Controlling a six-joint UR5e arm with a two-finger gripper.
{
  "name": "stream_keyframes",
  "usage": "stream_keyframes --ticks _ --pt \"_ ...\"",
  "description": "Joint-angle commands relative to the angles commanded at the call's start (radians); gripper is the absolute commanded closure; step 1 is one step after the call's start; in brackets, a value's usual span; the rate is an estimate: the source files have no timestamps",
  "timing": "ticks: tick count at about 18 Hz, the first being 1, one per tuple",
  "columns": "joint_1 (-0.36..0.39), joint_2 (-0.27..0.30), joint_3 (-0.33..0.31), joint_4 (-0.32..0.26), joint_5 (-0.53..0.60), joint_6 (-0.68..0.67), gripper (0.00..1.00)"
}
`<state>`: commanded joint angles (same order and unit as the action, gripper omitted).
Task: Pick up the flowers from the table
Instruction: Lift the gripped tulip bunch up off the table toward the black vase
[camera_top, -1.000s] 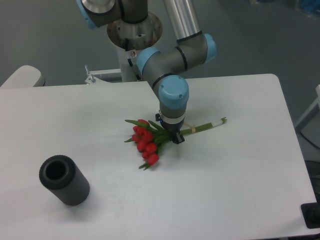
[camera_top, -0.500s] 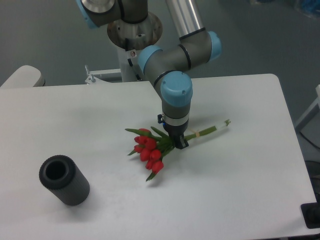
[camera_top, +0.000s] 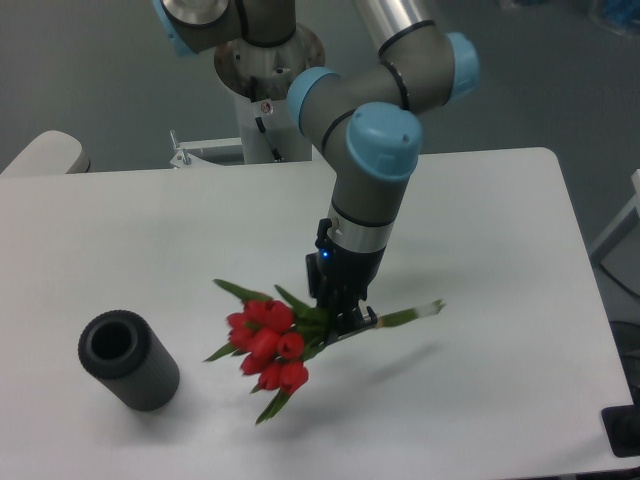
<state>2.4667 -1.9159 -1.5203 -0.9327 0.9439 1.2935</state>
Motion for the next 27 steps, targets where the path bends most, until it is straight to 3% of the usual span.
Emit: stream_keyframes --ticks 5,16,27 --pt "0.005 0.006 0.032 0.0 -0.161 -0.121 0.74" --pt "0.026 0.009 0.045 0.049 -0.22 -0.324 0.74" --pt "0.032 0.009 0.043 0.072 -0.221 -0.335 0.74"
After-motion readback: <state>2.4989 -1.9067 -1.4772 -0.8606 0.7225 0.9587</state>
